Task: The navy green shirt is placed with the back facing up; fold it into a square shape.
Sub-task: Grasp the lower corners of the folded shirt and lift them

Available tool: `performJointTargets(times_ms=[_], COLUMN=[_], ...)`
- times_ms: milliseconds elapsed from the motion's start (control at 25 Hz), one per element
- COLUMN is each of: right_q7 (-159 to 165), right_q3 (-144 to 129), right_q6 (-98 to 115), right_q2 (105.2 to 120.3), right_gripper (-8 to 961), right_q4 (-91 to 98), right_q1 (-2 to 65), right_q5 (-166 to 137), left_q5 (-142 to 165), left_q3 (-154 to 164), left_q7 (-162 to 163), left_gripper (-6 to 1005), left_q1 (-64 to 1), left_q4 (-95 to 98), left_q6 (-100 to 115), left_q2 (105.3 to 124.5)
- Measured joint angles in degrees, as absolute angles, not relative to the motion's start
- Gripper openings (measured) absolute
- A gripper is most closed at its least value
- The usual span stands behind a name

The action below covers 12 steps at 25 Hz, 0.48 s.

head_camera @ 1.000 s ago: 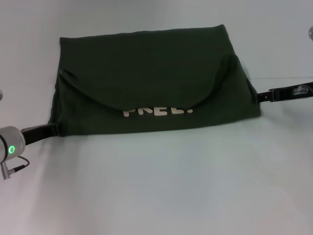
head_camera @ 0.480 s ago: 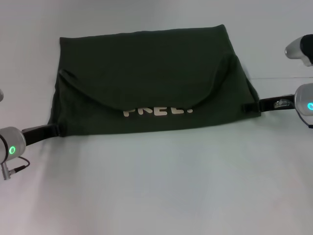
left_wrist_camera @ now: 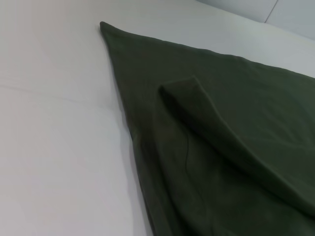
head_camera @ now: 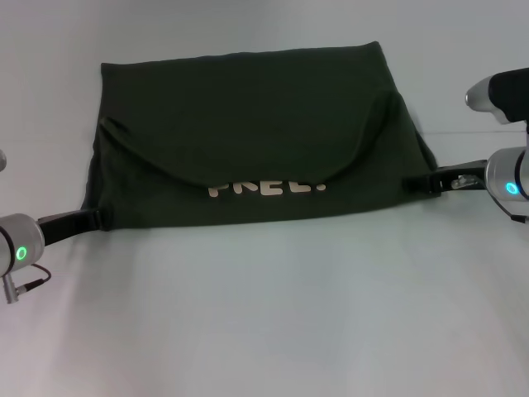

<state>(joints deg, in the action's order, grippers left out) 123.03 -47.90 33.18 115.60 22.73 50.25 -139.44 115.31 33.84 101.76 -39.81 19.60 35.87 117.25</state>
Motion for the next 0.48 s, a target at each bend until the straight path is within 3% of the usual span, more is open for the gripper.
performJointTargets(times_ms=[280, 480], right_q7=[122.4, 122.4], right_q3=[-48.0, -47.7], right_q6=[30.1, 29.3], right_q2=[116.42, 116.53], right_gripper=[755, 540], right_q4=[21.2, 20.6], right_q1=[50.5, 50.5], right_q5=[-139.4, -139.4], left_q5=[115.3, 115.3], left_q3=[33.8, 33.8], left_q7=[101.7, 101.7], left_gripper=[27, 27], left_q1=[-39.8, -39.8], left_q4=[19.6, 19.7], left_q6=[35.8, 35.8], left_q2=[117.39, 117.64])
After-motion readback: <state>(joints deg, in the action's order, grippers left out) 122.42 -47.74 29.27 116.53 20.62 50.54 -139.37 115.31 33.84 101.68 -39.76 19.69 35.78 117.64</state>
